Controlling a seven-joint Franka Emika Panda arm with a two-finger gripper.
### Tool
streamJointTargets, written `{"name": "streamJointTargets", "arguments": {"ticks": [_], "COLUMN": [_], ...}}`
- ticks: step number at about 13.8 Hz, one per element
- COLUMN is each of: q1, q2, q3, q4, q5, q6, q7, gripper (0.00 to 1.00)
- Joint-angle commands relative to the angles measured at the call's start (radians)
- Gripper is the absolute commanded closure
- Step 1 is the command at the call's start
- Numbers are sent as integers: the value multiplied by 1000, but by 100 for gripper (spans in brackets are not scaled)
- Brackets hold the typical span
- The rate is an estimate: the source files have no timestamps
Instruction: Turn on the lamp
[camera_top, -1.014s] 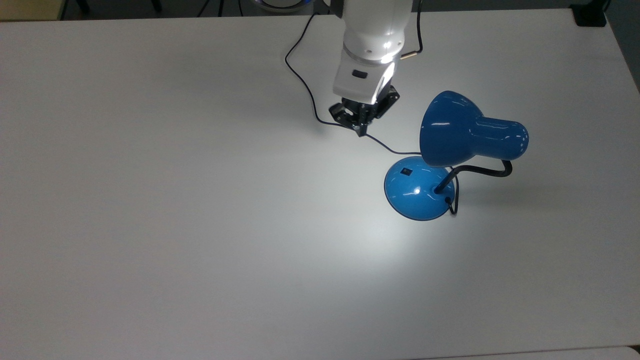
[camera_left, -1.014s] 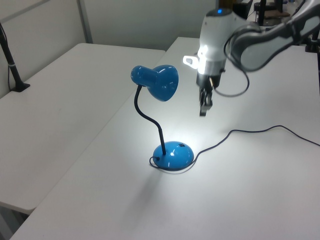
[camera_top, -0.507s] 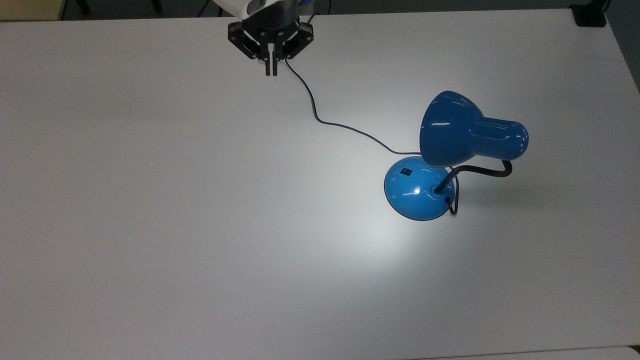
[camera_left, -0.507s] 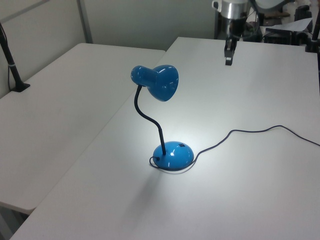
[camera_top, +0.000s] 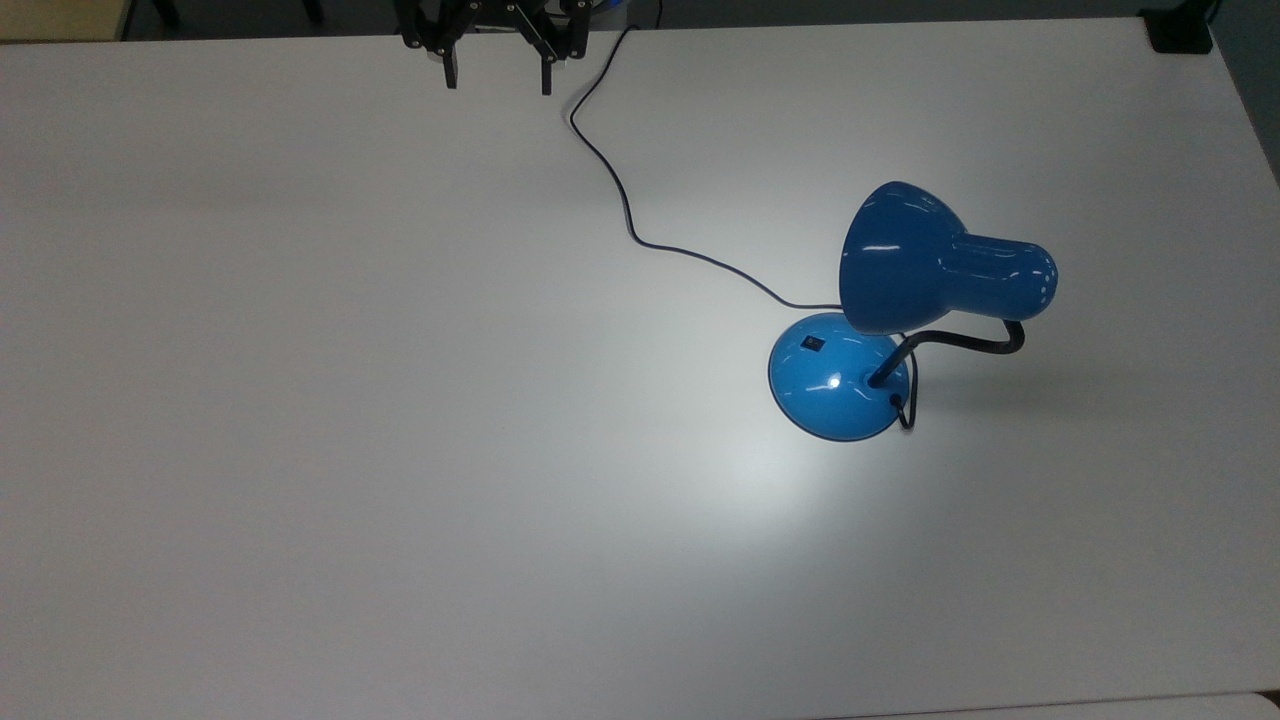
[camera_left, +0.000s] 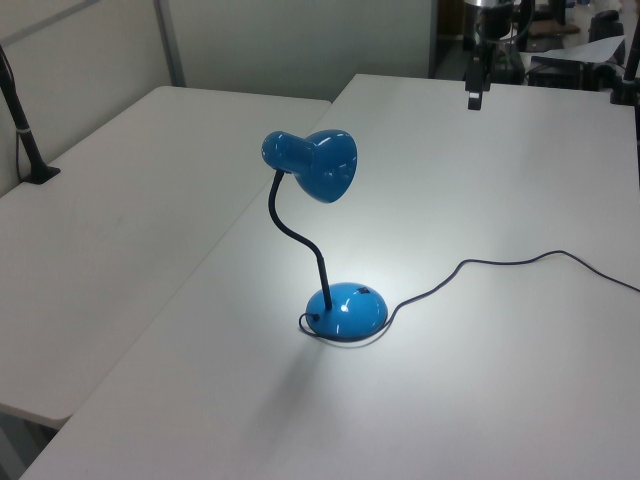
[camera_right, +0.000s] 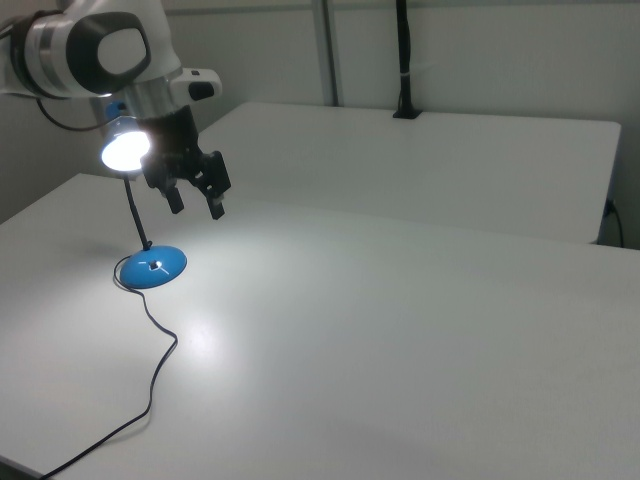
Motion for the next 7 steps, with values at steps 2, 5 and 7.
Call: {"name": "streamJointTargets", "arguments": {"ticks": [2,5,7], "q1": [-21,-21,-21], "q2": [3,8,6], "q3": [-8,-8,-8], "q4": [64,75,75], "q5": [6,6,6], "q6": [-74,-71,-76], "q7": [17,19,19], "gripper": [0,0,0]}}
